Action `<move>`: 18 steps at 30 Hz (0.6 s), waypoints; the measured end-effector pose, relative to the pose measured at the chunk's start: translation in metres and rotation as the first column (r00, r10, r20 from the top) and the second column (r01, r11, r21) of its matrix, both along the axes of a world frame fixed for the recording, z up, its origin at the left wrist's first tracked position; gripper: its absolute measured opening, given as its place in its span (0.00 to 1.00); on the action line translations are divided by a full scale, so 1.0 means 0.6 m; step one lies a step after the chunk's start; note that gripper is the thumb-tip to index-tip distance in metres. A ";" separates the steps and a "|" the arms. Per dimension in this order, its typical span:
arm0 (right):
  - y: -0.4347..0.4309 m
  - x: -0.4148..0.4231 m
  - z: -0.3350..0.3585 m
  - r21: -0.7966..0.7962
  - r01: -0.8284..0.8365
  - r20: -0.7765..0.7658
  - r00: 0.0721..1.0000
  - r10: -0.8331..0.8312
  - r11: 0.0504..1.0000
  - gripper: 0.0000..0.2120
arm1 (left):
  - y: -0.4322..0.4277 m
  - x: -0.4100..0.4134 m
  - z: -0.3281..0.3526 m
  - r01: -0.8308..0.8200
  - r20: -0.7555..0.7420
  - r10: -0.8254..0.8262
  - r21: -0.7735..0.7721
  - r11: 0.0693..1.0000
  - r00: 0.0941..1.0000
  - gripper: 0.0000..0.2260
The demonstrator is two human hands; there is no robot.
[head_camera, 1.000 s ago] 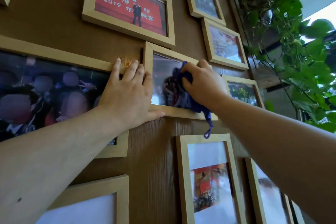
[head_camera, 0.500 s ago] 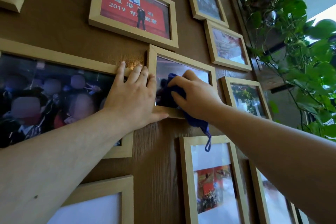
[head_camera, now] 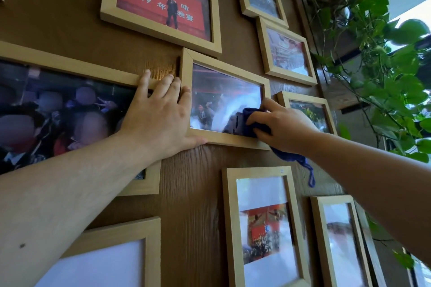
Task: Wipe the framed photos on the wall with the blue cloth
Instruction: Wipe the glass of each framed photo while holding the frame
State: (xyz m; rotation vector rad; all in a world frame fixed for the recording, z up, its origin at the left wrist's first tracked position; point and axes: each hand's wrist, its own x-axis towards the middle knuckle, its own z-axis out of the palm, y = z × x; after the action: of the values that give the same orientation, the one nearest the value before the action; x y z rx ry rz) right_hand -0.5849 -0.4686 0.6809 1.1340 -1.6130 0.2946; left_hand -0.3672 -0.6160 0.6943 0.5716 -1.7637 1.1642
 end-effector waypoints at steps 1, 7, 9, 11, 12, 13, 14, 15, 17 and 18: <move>0.007 -0.011 -0.002 0.005 0.036 0.009 0.999 -0.036 0.999 0.14 | 0.000 0.000 0.000 -0.004 0.000 0.004 -0.004 1.000 1.000 0.49; 0.026 -0.026 -0.003 0.049 0.191 -0.075 0.980 -0.187 0.980 0.15 | -0.002 0.000 0.001 -0.006 0.010 0.006 0.000 1.000 1.000 0.49; 0.029 -0.021 0.000 0.061 0.236 -0.130 0.965 -0.227 0.970 0.15 | 0.000 0.000 0.000 -0.011 0.004 0.011 0.004 1.000 1.000 0.49; 0.033 -0.015 0.000 0.058 0.250 -0.144 0.960 -0.240 0.967 0.15 | 0.000 -0.001 -0.001 -0.019 -0.002 0.019 -0.006 1.000 1.000 0.48; 0.036 -0.011 -0.002 0.052 0.245 -0.132 0.963 -0.237 0.968 0.16 | 0.000 -0.001 -0.002 -0.017 -0.001 0.017 -0.008 1.000 1.000 0.48; 0.039 -0.007 -0.004 0.041 0.235 -0.118 0.966 -0.229 0.971 0.16 | -0.001 0.000 -0.003 -0.010 0.002 0.010 -0.007 1.000 1.000 0.48; 0.042 -0.004 -0.007 0.026 0.227 -0.104 0.969 -0.223 0.974 0.16 | -0.002 0.001 -0.005 0.001 0.007 -0.001 -0.004 1.000 1.000 0.47; 0.046 0.000 -0.009 0.007 0.221 -0.097 0.971 -0.219 0.975 0.17 | -0.003 0.002 -0.007 0.012 0.010 -0.012 -0.002 1.000 1.000 0.47; 0.053 0.010 -0.012 -0.032 0.207 -0.084 0.974 -0.209 0.978 0.16 | -0.004 0.006 -0.013 0.032 0.017 -0.032 -0.002 0.999 0.999 0.46; 0.056 0.016 -0.013 -0.051 0.197 -0.073 0.977 -0.201 0.979 0.17 | -0.003 0.009 -0.016 0.044 0.028 -0.044 -0.003 0.999 0.999 0.46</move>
State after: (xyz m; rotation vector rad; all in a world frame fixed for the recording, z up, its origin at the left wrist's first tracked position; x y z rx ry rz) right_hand -0.5751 -0.4350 0.6733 0.9312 -1.6283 0.1513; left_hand -0.3620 -0.6179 0.6846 0.5144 -1.7881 1.1502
